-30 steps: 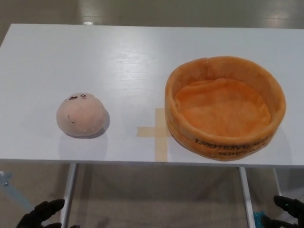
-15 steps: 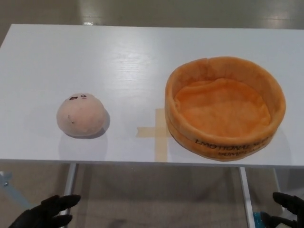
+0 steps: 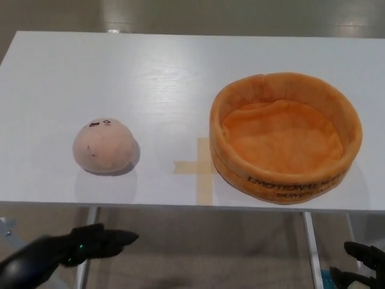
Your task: Use the left hand to pick up the pink round toy on the left and place it inside the orange plate on the desk.
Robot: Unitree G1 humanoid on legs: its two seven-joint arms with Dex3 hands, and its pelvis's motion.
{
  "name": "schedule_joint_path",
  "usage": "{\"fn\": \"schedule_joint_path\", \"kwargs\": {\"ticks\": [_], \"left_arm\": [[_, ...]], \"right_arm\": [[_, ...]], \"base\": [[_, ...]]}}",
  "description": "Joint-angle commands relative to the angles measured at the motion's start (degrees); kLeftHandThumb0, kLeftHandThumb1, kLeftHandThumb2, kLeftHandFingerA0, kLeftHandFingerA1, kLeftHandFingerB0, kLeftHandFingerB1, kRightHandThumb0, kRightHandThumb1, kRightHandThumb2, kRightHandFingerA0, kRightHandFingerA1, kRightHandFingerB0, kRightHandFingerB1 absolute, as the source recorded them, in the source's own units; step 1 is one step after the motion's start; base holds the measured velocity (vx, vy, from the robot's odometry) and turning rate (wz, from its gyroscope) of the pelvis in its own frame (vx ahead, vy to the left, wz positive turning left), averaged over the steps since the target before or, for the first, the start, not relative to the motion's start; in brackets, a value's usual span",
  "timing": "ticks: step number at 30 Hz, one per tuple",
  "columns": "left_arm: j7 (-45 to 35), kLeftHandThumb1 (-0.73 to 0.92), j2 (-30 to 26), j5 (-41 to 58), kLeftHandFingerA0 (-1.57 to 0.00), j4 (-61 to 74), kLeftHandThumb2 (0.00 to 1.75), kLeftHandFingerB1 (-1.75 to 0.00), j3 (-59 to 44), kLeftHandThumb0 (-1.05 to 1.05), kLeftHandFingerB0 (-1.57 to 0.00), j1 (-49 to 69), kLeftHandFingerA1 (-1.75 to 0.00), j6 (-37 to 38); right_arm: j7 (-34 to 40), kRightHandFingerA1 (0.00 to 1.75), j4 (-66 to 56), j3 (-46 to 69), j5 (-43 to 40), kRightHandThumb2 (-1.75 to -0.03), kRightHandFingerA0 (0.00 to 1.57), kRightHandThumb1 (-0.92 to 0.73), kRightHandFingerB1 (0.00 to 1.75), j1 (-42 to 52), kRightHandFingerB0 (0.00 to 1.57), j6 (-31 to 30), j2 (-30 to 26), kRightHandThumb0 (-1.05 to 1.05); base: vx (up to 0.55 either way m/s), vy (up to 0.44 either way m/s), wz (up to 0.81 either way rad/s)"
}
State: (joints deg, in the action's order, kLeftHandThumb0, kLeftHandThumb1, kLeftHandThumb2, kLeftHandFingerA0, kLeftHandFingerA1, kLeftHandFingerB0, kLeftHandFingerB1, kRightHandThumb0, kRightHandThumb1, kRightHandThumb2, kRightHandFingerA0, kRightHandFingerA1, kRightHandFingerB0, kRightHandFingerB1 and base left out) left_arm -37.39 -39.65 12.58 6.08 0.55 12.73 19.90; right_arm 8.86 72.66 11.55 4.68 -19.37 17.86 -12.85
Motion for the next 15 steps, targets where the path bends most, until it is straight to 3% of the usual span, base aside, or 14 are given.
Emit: {"fn": "schedule_joint_path", "kwargs": {"ticks": [1,7,11,15], "left_arm": [[-7.85,0.50,-1.49,21.62,-0.16,16.28,0.60,-0.37,-4.83,-0.29,-0.22,-5.85,-0.40,-1.94],[-1.63,0.53,2.33,16.97,-0.11,14.36,0.56,-0.31,-7.01,-0.22,-0.23,-14.34,-0.31,-1.73],[5.43,0.44,4.68,2.98,-0.03,7.44,0.63,-0.34,-7.79,-0.20,-0.14,-24.15,-0.21,-0.34],[6.48,0.42,6.17,-2.09,0.00,0.83,0.67,-0.34,-7.05,-0.11,-0.10,-28.91,-0.13,1.41]], "right_arm": [[0.47,0.50,0.69,-0.02,-0.58,-0.61,0.53,-0.48,0.46,-0.73,0.50,0.58,-0.36,-0.23],[0.56,0.47,0.81,-0.23,-0.27,-0.55,0.56,-0.53,0.42,-0.71,0.52,0.71,-0.66,-0.18],[1.20,0.50,0.77,-0.54,0.05,-0.61,0.53,-0.48,0.47,-0.78,0.51,0.67,-0.77,-0.23],[1.25,0.47,0.86,-0.77,0.17,-0.55,0.56,-0.52,0.42,-0.79,0.52,0.70,-0.82,-0.18]], "base": [[0.00,0.000,0.00],[0.00,0.000,0.00],[0.00,0.000,0.00],[0.00,0.000,0.00]]}}
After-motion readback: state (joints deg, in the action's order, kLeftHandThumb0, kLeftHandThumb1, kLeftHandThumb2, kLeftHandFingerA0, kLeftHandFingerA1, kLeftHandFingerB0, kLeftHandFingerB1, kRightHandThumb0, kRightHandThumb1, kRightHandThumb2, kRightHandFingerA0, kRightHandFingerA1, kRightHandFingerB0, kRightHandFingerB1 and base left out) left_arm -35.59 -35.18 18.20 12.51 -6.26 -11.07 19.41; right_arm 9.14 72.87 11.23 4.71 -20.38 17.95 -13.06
